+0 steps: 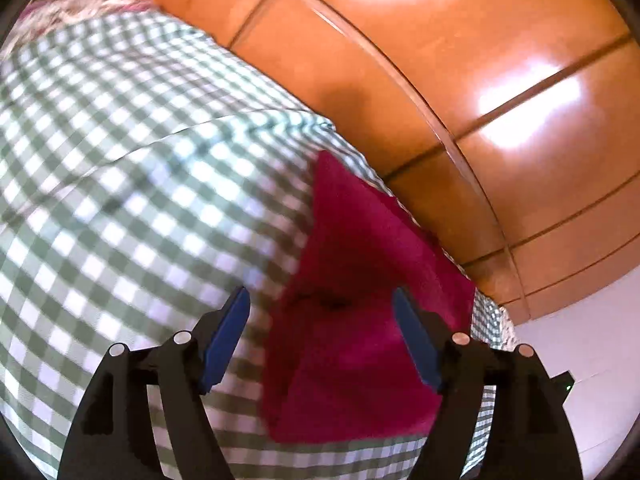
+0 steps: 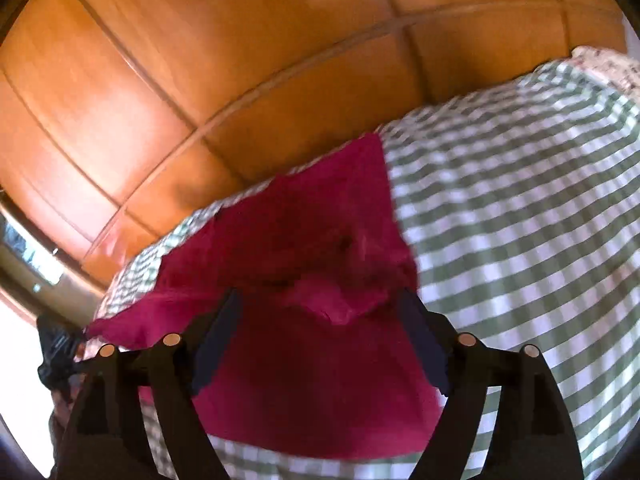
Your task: Fold small clothes
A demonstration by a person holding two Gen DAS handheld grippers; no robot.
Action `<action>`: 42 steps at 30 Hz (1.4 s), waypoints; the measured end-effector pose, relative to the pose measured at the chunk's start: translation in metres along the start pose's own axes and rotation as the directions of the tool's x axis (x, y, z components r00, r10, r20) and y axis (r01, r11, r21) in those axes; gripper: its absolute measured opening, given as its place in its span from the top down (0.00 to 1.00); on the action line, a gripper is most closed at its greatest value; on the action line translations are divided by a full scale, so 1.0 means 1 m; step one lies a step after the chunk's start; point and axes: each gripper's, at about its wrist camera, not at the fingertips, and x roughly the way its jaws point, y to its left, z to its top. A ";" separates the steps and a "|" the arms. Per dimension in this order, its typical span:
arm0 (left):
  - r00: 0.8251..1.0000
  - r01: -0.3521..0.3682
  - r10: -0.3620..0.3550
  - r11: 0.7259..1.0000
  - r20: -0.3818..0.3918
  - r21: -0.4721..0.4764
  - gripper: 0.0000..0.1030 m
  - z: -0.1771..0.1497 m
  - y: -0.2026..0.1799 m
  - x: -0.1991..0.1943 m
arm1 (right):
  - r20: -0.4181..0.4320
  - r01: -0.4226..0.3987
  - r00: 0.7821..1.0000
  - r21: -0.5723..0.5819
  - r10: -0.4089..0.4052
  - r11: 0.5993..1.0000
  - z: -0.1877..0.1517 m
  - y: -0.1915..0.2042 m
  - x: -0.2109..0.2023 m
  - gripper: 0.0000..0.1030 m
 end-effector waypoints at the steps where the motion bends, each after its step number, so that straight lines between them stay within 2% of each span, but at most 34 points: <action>1: 1.000 -0.011 0.011 1.000 0.002 0.014 0.29 -0.005 0.004 -0.003 | -0.005 0.011 1.000 -0.002 -0.011 1.000 -0.007 -0.005 -0.004 0.17; 3: 0.999 -0.032 0.033 0.994 -0.006 0.106 0.29 -0.026 0.010 -0.009 | -0.022 0.043 0.999 -0.041 -0.044 0.998 -0.024 -0.013 -0.010 0.17; 5: 0.999 -0.039 0.042 0.987 -0.016 0.155 0.29 -0.044 0.016 -0.014 | -0.063 0.086 0.994 -0.086 -0.092 0.993 -0.046 -0.019 -0.010 0.17; 7: 0.997 -0.028 0.042 0.977 -0.065 0.210 0.30 -0.065 0.011 -0.002 | -0.103 0.119 0.986 -0.122 -0.132 0.985 -0.063 -0.024 -0.001 0.18; 8: 0.995 -0.039 0.061 0.970 -0.081 0.242 0.31 -0.072 0.008 0.003 | -0.114 0.131 0.983 -0.130 -0.146 0.983 -0.068 -0.025 0.005 0.21; 9: 0.992 -0.062 0.090 0.957 -0.087 0.284 0.34 -0.081 0.002 0.010 | -0.123 0.136 0.981 -0.136 -0.153 0.981 -0.071 -0.025 0.012 0.31; 10: 0.991 -0.064 0.096 0.947 -0.088 0.314 0.41 -0.086 -0.004 0.016 | -0.129 0.137 0.979 -0.139 -0.155 0.981 -0.073 -0.025 0.020 0.41; 11: 0.991 -0.065 0.100 0.941 -0.089 0.333 0.58 -0.089 -0.006 0.020 | -0.126 0.151 0.978 -0.141 -0.169 0.978 -0.073 -0.025 0.027 0.45; 12: 0.989 -0.073 0.114 0.932 -0.098 0.355 0.71 -0.094 -0.010 0.025 | -0.120 0.167 0.975 -0.148 -0.186 0.975 -0.073 -0.022 0.031 0.55; 13: 0.985 -0.090 0.138 0.925 -0.105 0.369 0.84 -0.097 -0.013 0.029 | -0.124 0.161 0.976 -0.149 -0.180 0.976 -0.073 -0.020 0.031 0.72; 14: 0.986 -0.100 0.143 0.921 -0.087 0.377 0.89 -0.099 -0.015 0.027 | -0.126 0.156 0.977 -0.146 -0.174 0.977 -0.073 -0.018 0.029 0.75; 16: 0.987 -0.106 0.145 0.914 -0.072 0.392 0.91 -0.102 -0.019 0.019 | -0.113 0.153 0.978 -0.177 -0.175 0.972 -0.074 -0.011 0.016 0.80; 18: 0.988 -0.108 0.144 0.904 -0.057 0.413 0.91 -0.104 -0.021 0.004 | -0.116 0.136 0.980 -0.198 -0.161 0.971 -0.079 -0.005 0.003 0.80; 21: 0.988 -0.089 0.133 0.901 -0.075 0.424 0.91 -0.117 -0.011 -0.026 | -0.133 0.105 0.982 -0.215 -0.136 0.971 -0.099 -0.004 -0.022 0.80; 25: 0.981 -0.057 0.131 0.896 -0.140 0.439 0.91 -0.156 0.006 -0.059 | -0.196 0.090 0.971 -0.234 -0.137 0.968 -0.139 -0.009 -0.055 0.80; 27: 0.976 -0.056 0.146 0.885 -0.161 0.462 0.91 -0.175 0.013 -0.071 | -0.229 0.080 0.964 -0.231 -0.134 0.970 -0.160 -0.013 -0.071 0.80; 30: 0.977 -0.053 0.140 0.887 -0.158 0.459 0.81 -0.187 0.019 -0.087 | -0.244 0.077 0.960 -0.239 -0.137 0.968 -0.172 -0.015 -0.083 0.77; 32: 0.983 -0.057 0.131 0.886 -0.131 0.460 0.62 -0.183 0.019 -0.092 | -0.217 0.099 0.964 -0.235 -0.152 0.967 -0.163 -0.016 -0.086 0.61; 33: 0.985 -0.070 0.133 0.887 -0.107 0.457 0.59 -0.175 0.018 -0.092 | -0.202 0.103 0.968 -0.229 -0.151 0.968 -0.159 -0.016 -0.087 0.49; 35: 0.989 -0.078 0.124 0.891 -0.074 0.448 0.59 -0.151 0.011 -0.077 | -0.151 0.138 0.973 -0.234 -0.177 0.962 -0.142 -0.013 -0.084 0.48; 37: 0.993 -0.086 0.116 0.883 -0.036 0.462 0.59 -0.136 -0.002 -0.069 | -0.110 0.167 0.974 -0.251 -0.200 0.954 -0.127 -0.009 -0.076 0.48; 42: 0.993 -0.073 0.107 0.862 -0.040 0.502 0.56 -0.107 -0.023 -0.030 | -0.083 0.220 0.964 -0.287 -0.253 0.932 -0.099 -0.007 -0.036 0.49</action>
